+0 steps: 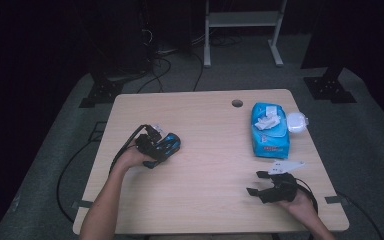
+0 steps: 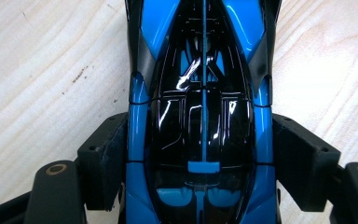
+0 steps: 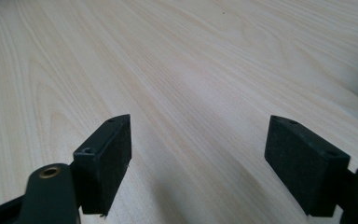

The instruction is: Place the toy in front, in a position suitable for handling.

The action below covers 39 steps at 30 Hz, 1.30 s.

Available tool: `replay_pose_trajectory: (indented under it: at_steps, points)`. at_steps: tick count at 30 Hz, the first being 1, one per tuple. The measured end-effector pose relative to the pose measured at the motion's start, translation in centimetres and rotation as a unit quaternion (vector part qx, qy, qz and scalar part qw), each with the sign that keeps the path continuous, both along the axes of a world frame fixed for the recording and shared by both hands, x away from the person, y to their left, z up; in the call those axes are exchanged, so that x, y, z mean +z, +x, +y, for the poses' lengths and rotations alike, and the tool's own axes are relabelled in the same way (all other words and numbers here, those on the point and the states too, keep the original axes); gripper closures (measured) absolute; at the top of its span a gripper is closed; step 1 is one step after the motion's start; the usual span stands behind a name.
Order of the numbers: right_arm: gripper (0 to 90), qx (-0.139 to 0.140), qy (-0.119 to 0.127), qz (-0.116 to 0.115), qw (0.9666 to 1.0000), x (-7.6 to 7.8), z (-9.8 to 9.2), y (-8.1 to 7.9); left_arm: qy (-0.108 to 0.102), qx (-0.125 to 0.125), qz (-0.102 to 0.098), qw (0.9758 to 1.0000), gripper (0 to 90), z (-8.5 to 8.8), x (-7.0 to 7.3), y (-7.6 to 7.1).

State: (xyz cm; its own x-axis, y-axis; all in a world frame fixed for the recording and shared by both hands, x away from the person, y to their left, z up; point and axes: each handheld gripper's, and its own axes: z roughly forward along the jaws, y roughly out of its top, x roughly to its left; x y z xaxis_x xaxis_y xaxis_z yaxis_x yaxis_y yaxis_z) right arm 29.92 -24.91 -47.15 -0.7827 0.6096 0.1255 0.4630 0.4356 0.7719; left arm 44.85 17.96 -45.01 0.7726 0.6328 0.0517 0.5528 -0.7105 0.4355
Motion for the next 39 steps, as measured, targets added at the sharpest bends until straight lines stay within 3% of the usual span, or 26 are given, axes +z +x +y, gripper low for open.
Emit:
replay_pose_trajectory:
  at_steps: [7,18,25,31,35,39]
  points:
    - [22.1,0.001,-0.002,0.001,1.0,-0.1,0.2,0.0,0.031,-0.018,-0.025,0.9991,25.4,-0.7,0.2,-0.2]
    - [22.1,0.002,-0.003,-0.001,1.0,0.0,0.1,-0.1,0.041,-0.023,-0.037,0.9982,25.4,-0.8,0.2,-0.4]
    - [22.1,0.003,-0.001,-0.003,1.0,0.0,0.0,-0.2,-0.002,-0.009,-0.017,0.9998,25.5,0.1,-0.1,-0.2]
    - [22.1,0.002,0.0,-0.002,1.0,0.0,-0.1,0.0,-0.016,-0.004,-0.017,0.9997,25.6,0.4,-0.2,-0.3]
    - [22.1,0.001,0.001,-0.003,1.0,0.0,-0.1,-0.1,-0.037,0.002,-0.016,0.9992,26.3,0.7,0.1,-0.2]
    - [22.1,0.001,0.001,-0.003,1.0,0.0,-0.2,-0.1,-0.035,0.001,-0.018,0.9992,26.3,0.7,0.1,-0.3]
